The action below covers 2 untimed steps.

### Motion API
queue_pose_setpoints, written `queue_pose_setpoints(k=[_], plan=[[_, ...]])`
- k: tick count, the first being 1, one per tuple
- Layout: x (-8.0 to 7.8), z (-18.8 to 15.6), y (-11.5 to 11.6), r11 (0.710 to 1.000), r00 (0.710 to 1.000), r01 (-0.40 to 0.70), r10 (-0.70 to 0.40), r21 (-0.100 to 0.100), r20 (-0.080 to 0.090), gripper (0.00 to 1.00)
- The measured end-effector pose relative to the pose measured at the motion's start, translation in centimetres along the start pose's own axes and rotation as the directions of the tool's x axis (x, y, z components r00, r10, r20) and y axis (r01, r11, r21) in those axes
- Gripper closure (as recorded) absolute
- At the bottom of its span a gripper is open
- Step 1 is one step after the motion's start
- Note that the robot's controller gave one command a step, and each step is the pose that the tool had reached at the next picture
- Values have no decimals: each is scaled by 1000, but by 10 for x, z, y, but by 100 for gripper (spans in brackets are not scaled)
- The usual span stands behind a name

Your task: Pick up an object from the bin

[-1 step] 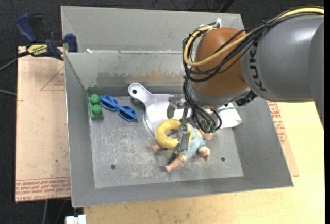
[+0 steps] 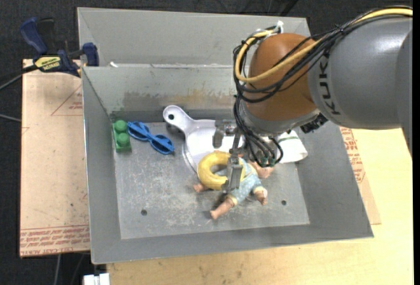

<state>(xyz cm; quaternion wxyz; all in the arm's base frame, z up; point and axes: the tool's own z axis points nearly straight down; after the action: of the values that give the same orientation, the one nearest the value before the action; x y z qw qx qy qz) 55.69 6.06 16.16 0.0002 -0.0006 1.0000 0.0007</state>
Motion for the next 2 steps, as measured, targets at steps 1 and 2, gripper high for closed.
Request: queue_pose_setpoints(k=[1,2], plan=[[2,30,-3,998,998,-61,61,-1,5,0],[-4,83,-23,999,999,42,-42,-5,34,100]])
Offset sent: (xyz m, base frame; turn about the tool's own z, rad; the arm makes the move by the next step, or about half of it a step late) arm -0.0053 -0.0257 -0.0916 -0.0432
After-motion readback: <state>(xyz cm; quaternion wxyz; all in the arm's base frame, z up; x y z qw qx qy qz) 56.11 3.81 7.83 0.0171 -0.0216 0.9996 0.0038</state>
